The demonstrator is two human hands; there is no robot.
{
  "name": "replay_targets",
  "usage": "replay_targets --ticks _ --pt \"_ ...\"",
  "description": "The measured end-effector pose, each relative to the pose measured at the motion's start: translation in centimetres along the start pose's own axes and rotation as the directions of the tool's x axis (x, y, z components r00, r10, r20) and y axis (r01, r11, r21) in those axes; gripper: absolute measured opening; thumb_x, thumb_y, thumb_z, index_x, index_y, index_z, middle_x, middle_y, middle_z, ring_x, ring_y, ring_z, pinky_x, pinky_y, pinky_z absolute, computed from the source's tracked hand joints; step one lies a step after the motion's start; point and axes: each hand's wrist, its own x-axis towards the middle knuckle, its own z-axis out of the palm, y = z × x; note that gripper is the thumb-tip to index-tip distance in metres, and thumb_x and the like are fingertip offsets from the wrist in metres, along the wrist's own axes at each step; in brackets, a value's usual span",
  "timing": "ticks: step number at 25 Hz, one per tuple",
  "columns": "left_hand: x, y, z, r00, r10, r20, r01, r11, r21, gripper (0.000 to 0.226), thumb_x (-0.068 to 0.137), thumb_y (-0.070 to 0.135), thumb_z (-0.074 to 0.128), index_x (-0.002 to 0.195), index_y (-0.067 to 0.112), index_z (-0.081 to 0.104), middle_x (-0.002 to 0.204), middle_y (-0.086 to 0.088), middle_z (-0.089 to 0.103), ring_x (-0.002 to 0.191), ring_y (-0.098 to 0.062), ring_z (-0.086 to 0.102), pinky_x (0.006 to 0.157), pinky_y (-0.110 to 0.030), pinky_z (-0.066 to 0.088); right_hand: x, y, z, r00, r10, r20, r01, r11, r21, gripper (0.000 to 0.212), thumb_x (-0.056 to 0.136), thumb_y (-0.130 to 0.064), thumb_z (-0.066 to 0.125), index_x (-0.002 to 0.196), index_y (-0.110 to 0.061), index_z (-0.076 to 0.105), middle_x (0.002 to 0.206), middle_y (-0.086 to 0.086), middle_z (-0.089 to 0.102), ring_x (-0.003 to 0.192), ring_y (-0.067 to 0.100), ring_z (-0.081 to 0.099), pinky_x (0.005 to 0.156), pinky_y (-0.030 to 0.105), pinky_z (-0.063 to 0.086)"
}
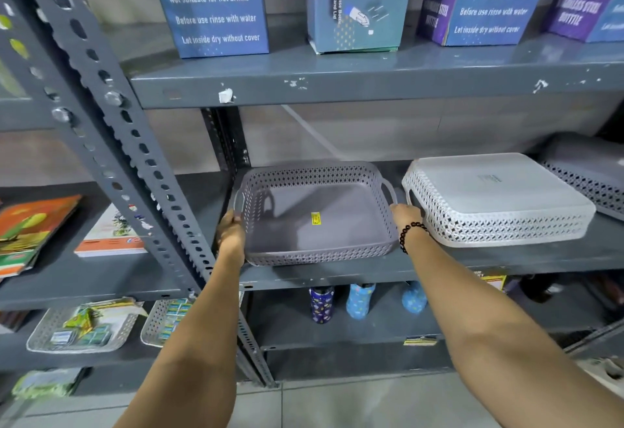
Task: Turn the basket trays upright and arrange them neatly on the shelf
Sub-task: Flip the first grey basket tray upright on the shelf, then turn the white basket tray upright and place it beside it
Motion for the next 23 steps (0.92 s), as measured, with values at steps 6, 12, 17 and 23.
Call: replay_targets --ticks 6,12,17,23 --pt "-0.3 -0.3 0.6 0.997 0.045 -0.056 -0.036 0.987 0.158 0.036 0.101 0.016 0.035 0.069 0.02 0.052 0.064 0.006 0.043 0.052 -0.007 0.034 0.05 -0.018 0.027 -1.0 -0.1 -0.3 0.996 -0.091 -0.009 0.088 0.976 -0.197 0.027 0.093 -0.002 0.041 0.078 0.013 0.056 0.081 0.03 0.051 0.102 0.035 0.058 0.074 0.034 0.044" --pt "-1.8 0.3 1.1 0.964 0.235 -0.123 -0.141 0.848 0.511 0.039 0.095 0.001 0.04 0.132 0.01 0.048 0.115 -0.021 0.063 0.1 -0.037 0.065 0.082 -0.047 0.058 -1.6 0.0 -0.8 0.993 -0.111 -0.032 0.109 0.992 -0.067 0.01 0.086 -0.006 0.047 0.079 -0.007 0.053 0.07 0.01 0.047 0.067 0.023 0.043 0.059 0.027 0.033" --pt "-3.3 1.1 5.2 0.844 0.535 0.039 -0.419 0.612 0.671 0.048 0.094 0.007 0.042 0.141 0.004 0.033 0.146 -0.02 0.039 0.136 -0.035 0.038 0.11 -0.049 0.038 -2.0 -1.4 -2.3 0.944 -0.327 -0.04 0.31 0.924 -0.223 0.016 0.087 -0.01 0.047 0.092 -0.014 0.062 0.07 0.003 0.052 0.074 0.021 0.051 0.066 0.023 0.04" --pt "-8.4 2.6 16.1 0.72 0.632 0.286 -0.668 0.518 0.535 0.048 0.096 0.005 0.038 0.142 -0.006 0.032 0.152 -0.021 0.034 0.145 -0.033 0.023 0.12 -0.04 0.022 -1.1 -2.2 -7.2 0.868 -0.482 -0.119 0.451 0.866 -0.218 0.042 0.093 -0.009 0.046 0.134 -0.005 0.05 0.131 0.017 0.058 0.119 0.032 0.055 0.1 0.031 0.043"
